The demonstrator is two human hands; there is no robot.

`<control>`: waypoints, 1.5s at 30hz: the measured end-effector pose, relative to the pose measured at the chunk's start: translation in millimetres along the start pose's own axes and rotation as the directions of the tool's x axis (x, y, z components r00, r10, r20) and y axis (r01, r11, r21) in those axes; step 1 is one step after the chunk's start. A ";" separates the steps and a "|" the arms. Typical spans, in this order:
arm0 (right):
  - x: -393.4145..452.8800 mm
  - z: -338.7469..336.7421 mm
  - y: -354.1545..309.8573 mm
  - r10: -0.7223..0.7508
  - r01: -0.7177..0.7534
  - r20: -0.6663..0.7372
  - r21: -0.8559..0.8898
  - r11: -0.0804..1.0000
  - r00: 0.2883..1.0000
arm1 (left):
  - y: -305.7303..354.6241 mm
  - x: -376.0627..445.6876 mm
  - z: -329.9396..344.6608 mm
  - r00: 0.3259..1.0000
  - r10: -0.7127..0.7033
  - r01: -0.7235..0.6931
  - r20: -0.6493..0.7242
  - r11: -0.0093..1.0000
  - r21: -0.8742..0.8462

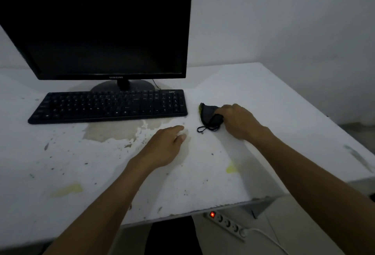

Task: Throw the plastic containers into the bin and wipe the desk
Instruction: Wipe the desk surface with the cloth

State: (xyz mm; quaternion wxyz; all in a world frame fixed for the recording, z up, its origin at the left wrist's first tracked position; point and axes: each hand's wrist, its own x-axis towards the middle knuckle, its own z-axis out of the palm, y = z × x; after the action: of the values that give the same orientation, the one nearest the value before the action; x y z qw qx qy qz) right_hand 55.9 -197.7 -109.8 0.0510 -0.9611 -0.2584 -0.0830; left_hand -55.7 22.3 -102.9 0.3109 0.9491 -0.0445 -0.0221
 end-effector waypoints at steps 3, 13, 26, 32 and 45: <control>-17.2 -15.6 21.5 0.141 -0.142 0.025 0.011 0.990 0.990 | -2.1 -0.4 1.6 1.000 -0.003 0.003 -0.011 1.000 0.010; -89.7 -49.0 68.6 0.547 -0.554 0.121 0.025 0.832 0.828 | -3.3 -8.7 8.0 0.999 0.041 -0.042 -0.035 0.999 -0.023; -134.3 -31.1 17.5 0.471 -0.419 -0.075 0.346 0.839 0.879 | 9.9 -32.0 18.6 0.997 0.082 -0.081 0.001 0.988 -0.131; -121.0 -18.3 7.0 0.428 -0.357 -0.095 0.409 0.840 0.899 | 7.5 -33.8 17.9 0.998 0.063 -0.067 -0.029 0.987 -0.143; -102.1 -12.6 1.1 0.360 -0.325 -0.025 0.372 0.869 0.933 | 9.8 -33.2 22.1 0.996 0.072 -0.077 -0.046 0.988 -0.136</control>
State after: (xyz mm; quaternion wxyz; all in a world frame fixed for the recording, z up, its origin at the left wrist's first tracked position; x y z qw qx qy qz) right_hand -32.3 -250.2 -116.5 0.2530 -0.9607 -0.0921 -0.0683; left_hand -91.0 4.7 -114.4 0.3771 0.9233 -0.0719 0.0061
